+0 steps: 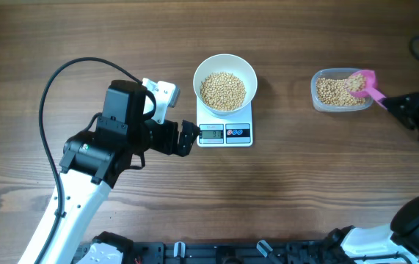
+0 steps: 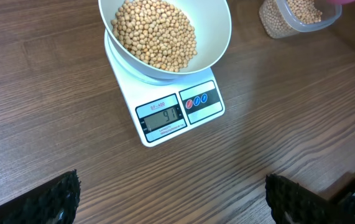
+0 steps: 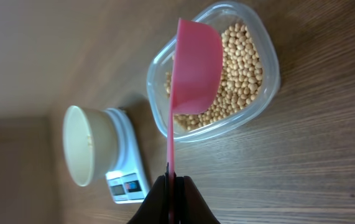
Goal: Scoop item into bowl and weigh 150g on scale
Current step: 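Lift the filled scoop and carry it left over the white bowl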
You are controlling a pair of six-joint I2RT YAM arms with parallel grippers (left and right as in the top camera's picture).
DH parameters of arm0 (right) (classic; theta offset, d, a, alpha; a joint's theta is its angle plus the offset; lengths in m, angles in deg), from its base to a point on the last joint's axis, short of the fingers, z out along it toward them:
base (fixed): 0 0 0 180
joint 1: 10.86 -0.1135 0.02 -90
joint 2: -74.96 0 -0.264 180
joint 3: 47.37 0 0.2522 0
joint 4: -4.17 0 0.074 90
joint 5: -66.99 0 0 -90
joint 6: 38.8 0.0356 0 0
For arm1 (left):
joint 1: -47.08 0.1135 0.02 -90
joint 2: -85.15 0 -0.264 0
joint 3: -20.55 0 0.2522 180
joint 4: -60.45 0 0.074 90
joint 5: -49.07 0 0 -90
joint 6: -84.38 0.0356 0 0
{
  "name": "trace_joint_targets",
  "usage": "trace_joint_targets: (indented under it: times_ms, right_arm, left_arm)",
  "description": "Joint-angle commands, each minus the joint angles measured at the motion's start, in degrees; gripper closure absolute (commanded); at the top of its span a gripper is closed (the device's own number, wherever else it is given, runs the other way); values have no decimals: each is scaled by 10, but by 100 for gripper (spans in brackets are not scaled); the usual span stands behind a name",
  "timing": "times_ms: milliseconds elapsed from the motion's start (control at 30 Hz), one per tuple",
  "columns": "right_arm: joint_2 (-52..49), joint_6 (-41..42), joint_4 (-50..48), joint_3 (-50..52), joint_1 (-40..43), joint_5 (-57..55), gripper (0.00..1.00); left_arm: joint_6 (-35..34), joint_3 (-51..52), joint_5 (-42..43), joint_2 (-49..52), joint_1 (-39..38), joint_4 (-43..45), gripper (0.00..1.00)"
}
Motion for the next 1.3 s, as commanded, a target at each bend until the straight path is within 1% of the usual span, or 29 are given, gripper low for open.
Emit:
trace_joint_targets:
  times_ms: [0,100,433,600,733,867,1000,1133,1200,1267]
  right_arm:
    - [-6,-37,19,8,36,106,96]
    - [-6,-37,28,8,49,146,96]
    - [-6,-36,51,8,47,252,96]
    - [-6,-36,68,8,28,277,96]
    - [-5,-36,69,8,-24,300,96]
    - [-5,-31,46,8,-89,323,96]
    - [-5,50,-11,8,-171,316,96]
    - [-5,83,-59,8,-238,314,96]
    - [-5,116,-87,8,-269,281,96]
    - [-5,142,-114,8,-299,214,96]
  left_arm:
    - [-3,0,5,-3,4,0,0]
    - [-3,0,5,-3,4,0,0]
    - [-3,0,5,-3,4,0,0]
    - [-3,0,5,-3,4,0,0]
    - [-3,0,5,-3,4,0,0]
    - [-3,0,5,-3,4,0,0]
    - [-3,0,5,-3,4,0,0]
    - [-3,0,5,-3,4,0,0]
    - [-3,0,5,-3,4,0,0]
    - [-3,0,5,-3,4,0,0]
